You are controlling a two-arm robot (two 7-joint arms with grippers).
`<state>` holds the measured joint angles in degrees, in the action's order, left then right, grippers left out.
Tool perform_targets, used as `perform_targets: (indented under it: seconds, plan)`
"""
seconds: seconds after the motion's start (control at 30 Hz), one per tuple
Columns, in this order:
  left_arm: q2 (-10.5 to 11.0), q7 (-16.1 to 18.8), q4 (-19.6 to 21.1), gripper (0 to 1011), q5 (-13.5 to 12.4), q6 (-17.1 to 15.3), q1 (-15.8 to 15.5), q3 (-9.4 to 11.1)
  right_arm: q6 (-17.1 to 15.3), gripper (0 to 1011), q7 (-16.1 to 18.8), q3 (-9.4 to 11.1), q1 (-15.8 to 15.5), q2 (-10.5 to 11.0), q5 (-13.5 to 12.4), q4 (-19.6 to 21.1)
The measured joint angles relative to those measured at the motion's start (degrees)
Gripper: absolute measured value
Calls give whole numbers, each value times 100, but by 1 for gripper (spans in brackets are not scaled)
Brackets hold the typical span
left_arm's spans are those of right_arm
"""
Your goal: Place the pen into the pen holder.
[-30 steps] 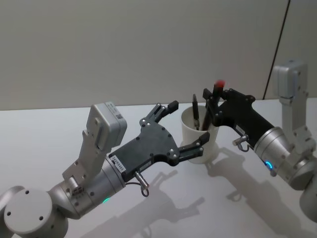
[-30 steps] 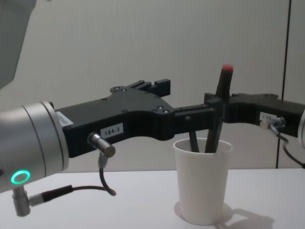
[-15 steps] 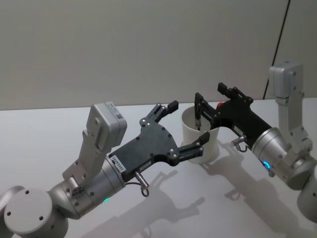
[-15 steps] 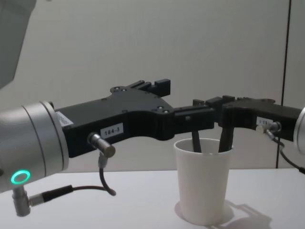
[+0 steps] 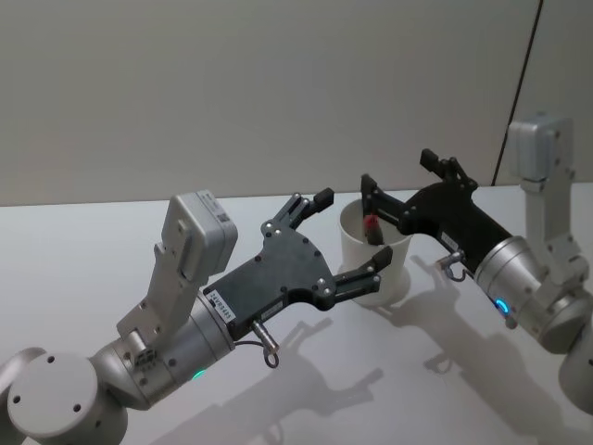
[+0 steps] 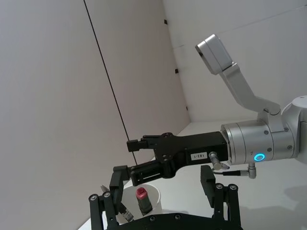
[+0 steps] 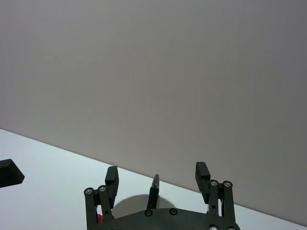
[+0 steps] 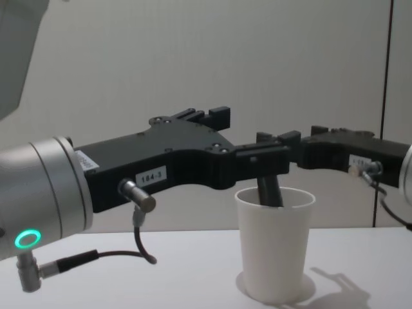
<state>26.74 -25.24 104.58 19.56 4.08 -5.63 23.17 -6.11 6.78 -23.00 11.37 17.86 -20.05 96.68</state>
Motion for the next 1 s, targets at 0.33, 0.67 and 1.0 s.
perform_targets:
  seconds: [0.33, 0.67, 1.0]
  plan:
    - [0, 0, 0, 1001, 0, 0, 0, 0, 59, 1001, -185, 126, -69, 104, -188, 172]
    - [0, 0, 0, 1001, 0, 0, 0, 0, 93, 1002, -482, 275, -195, 255, -349, 364]
    - [-26, 128, -62, 1001, -36, -19, -43, 12, 151, 1001, -517, 426, -396, 277, -265, 412]
